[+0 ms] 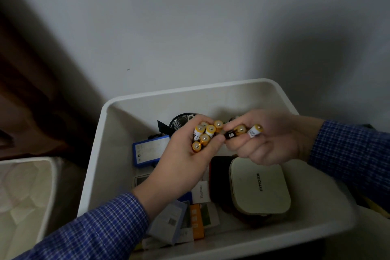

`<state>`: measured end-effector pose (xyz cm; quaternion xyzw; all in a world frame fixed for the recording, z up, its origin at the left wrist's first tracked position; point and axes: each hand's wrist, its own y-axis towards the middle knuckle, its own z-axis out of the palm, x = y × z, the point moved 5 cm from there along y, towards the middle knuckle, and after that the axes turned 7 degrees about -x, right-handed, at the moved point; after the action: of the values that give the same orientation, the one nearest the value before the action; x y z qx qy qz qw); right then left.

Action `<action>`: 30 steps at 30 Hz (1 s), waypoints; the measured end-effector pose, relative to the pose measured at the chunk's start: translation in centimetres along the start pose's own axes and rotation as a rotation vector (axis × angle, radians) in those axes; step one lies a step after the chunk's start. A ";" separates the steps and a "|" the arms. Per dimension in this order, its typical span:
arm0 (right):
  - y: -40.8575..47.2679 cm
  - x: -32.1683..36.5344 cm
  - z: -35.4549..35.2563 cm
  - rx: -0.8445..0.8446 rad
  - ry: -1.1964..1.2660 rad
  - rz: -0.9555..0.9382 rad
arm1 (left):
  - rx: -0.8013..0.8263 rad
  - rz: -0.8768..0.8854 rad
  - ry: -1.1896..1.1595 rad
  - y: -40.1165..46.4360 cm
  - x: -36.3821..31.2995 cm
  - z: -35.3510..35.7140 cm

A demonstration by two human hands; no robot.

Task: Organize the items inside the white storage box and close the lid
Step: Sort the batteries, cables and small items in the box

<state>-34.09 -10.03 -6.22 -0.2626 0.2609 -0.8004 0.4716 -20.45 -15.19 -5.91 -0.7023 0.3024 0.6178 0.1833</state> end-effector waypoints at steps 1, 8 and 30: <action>0.4 -0.1 0.0 -0.050 0.004 -0.037 | -0.035 0.039 0.041 0.0 -0.2 -0.1; 2.1 -1.1 0.4 -0.263 -0.046 -0.170 | -0.050 0.112 0.155 -0.1 -1.1 -0.3; 1.9 -2.4 0.7 -0.360 -0.070 -0.127 | 0.059 0.184 0.301 -0.2 -1.4 0.1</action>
<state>-31.43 -8.77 -7.42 -0.3865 0.3660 -0.7593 0.3743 -20.49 -14.72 -4.59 -0.7505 0.4072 0.5109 0.0991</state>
